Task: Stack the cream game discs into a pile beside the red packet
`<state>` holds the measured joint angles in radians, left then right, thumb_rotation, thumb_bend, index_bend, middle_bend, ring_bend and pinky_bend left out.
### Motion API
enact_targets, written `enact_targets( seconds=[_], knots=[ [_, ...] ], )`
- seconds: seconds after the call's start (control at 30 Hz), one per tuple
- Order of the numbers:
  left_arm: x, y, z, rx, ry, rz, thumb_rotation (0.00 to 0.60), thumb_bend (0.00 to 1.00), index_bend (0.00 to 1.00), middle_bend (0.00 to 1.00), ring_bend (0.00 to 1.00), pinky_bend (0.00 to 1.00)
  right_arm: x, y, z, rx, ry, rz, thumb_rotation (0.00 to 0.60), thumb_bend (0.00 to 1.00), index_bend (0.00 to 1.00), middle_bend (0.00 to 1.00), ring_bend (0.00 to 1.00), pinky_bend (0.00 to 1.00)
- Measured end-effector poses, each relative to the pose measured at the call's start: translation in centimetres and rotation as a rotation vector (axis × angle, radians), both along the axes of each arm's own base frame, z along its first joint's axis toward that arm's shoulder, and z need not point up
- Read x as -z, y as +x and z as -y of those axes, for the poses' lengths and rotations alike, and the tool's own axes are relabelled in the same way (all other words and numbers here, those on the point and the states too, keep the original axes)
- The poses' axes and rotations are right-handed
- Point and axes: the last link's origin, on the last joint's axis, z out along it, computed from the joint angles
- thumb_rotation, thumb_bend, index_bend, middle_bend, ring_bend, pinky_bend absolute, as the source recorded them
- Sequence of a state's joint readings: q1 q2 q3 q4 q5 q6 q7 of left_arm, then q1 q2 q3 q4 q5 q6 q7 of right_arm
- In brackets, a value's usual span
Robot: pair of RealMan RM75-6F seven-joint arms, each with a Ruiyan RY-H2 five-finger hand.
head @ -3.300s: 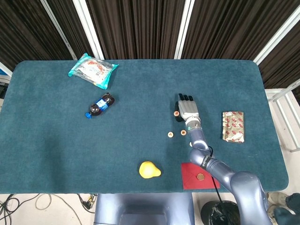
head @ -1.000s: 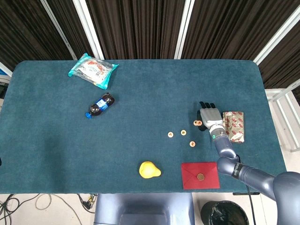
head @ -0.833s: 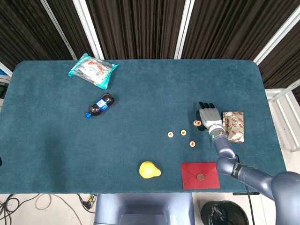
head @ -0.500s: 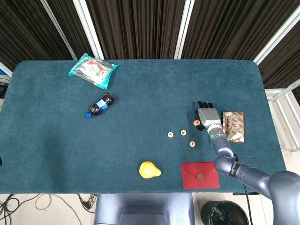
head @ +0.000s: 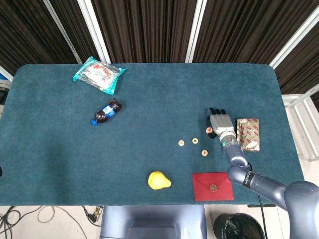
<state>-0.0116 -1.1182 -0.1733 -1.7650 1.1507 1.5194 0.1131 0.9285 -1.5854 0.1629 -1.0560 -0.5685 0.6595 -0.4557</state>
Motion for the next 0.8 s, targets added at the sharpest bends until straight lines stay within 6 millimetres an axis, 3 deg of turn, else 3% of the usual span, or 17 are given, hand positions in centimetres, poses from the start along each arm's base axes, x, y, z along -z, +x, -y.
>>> enact_targets(
  seconds=[0.43,0.8],
  knots=[
    [-0.1,-0.1,0.0,-0.002,0.004,0.0,0.6,0.63,0.05,0.0,0.0,0.0,0.0,0.8,-0.1,-0.019,-0.005,0.01,0.6,0.38,0.43,0.0,0.0,0.0],
    [-0.1,0.0,0.0,-0.001,0.006,0.003,0.6,0.63,0.05,0.0,0.0,0.0,-0.4,3.7,-1.4,-0.103,-0.012,0.067,0.6,0.38,0.42,0.0,0.0,0.0]
  ],
)
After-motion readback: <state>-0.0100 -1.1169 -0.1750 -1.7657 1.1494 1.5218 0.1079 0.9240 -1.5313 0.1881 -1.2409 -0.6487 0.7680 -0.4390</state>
